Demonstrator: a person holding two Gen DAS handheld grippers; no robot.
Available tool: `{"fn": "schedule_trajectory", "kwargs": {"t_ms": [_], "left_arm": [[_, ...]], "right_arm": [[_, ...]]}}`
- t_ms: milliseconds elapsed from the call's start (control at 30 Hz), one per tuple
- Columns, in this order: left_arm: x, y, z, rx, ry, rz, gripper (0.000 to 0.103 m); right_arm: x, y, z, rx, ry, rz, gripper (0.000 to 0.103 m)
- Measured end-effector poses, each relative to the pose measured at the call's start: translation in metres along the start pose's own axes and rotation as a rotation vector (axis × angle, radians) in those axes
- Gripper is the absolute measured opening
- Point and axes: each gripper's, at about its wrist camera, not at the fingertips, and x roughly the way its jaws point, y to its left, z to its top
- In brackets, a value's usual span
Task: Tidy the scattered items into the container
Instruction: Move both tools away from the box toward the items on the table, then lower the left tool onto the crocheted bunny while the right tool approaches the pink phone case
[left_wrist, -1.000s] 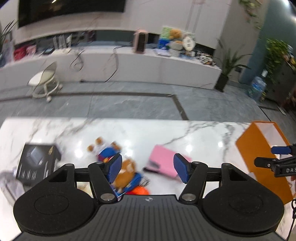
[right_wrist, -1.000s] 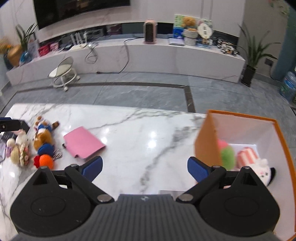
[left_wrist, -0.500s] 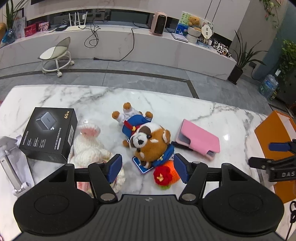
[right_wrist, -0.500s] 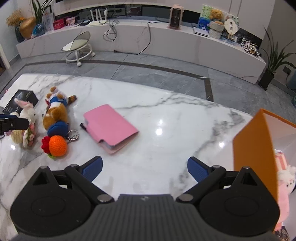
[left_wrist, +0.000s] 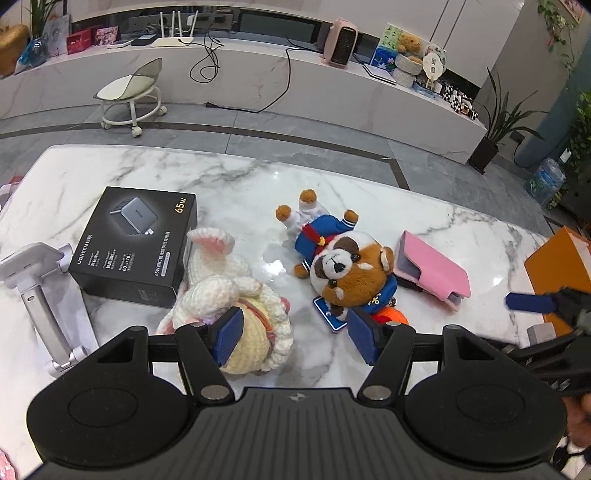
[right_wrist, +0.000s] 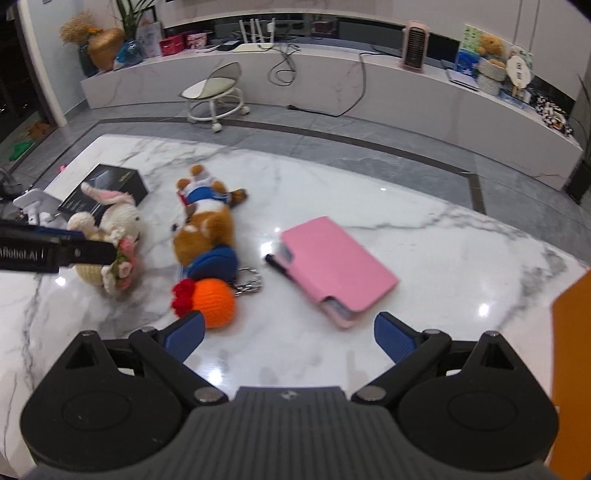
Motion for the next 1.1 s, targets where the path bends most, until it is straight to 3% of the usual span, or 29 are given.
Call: {"fn": "schedule_trajectory", "kwargs": {"t_ms": [367, 533, 767, 1100], "left_arm": [[-0.010, -0.003, 0.002, 0.012, -0.018, -0.016, 0.073], [-0.008, 0.001, 0.000, 0.007, -0.007, -0.013, 0.073], [0.000, 0.001, -0.004, 0.018, 0.015, -0.008, 0.075], [0.001, -0.005, -0.007, 0.030, 0.017, -0.008, 0.079]], "right_arm": [[0.029, 0.014, -0.003, -0.031, 0.004, -0.040, 0.098], [0.041, 0.021, -0.006, -0.042, 0.016, -0.047, 0.085], [0.053, 0.025, -0.011, -0.065, 0.038, -0.045, 0.077], [0.061, 0.025, -0.015, -0.068, 0.060, -0.044, 0.054]]}}
